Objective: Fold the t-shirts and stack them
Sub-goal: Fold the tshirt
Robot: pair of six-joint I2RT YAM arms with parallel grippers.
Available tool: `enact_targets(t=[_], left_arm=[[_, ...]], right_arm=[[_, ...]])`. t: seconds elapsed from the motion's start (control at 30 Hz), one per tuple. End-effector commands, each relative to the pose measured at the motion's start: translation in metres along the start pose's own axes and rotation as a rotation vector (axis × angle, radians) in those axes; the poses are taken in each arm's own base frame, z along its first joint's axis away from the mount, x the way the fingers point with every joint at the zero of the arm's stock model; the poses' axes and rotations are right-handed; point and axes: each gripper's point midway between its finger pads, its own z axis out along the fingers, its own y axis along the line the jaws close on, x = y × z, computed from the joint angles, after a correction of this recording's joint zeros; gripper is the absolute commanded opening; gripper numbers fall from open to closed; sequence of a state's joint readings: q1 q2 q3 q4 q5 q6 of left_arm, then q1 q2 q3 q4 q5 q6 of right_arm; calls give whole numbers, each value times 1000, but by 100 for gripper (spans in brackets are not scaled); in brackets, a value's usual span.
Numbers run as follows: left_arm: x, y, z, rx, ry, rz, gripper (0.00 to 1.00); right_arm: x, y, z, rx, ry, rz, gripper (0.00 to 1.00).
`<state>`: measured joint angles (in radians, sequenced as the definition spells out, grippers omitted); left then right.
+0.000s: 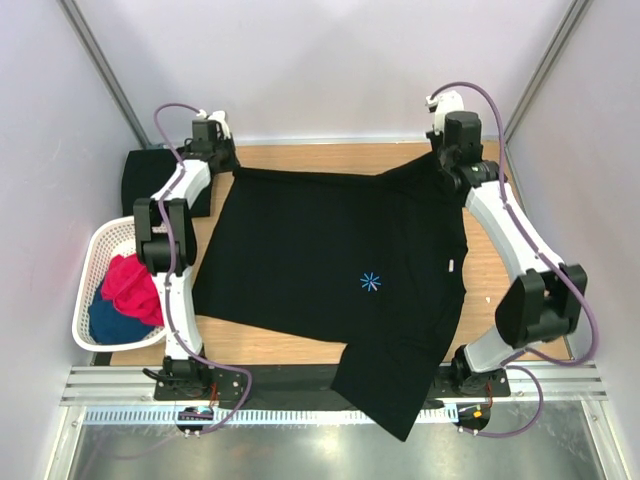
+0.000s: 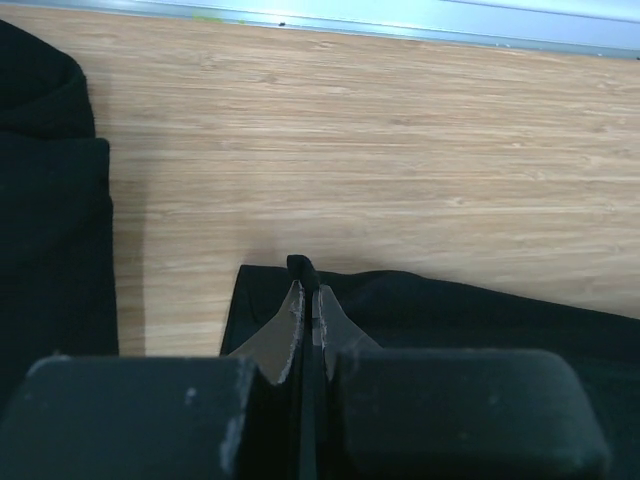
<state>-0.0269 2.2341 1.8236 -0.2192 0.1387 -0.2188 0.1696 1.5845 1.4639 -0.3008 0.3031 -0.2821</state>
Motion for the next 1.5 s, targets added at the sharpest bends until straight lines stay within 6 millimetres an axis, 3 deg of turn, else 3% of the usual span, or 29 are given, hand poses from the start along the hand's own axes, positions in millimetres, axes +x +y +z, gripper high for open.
enact_targets(t=[0.0, 0.2, 0.47, 0.7, 0.93, 1.03, 1.23, 1.47], left_arm=[[-40, -3, -33, -4, -94, 50, 0], [-23, -4, -46, 3, -59, 73, 0], [-1, 8, -69, -51, -18, 151, 0], [25, 15, -75, -68, 31, 165, 0], [48, 26, -80, -111, 78, 186, 0], [54, 28, -82, -116, 90, 188, 0], [49, 26, -88, -114, 83, 199, 0], [45, 28, -95, -119, 84, 244, 0]], right_arm=[[-13, -9, -33, 20, -58, 48, 1], [9, 7, -57, -39, -30, 87, 1], [56, 35, -77, -111, 78, 161, 1], [83, 50, -102, -185, 138, 255, 1], [124, 69, -110, -251, 281, 245, 1], [125, 65, -114, -237, 293, 247, 1], [95, 56, -131, -252, 212, 271, 1], [97, 54, -140, -260, 238, 262, 1]])
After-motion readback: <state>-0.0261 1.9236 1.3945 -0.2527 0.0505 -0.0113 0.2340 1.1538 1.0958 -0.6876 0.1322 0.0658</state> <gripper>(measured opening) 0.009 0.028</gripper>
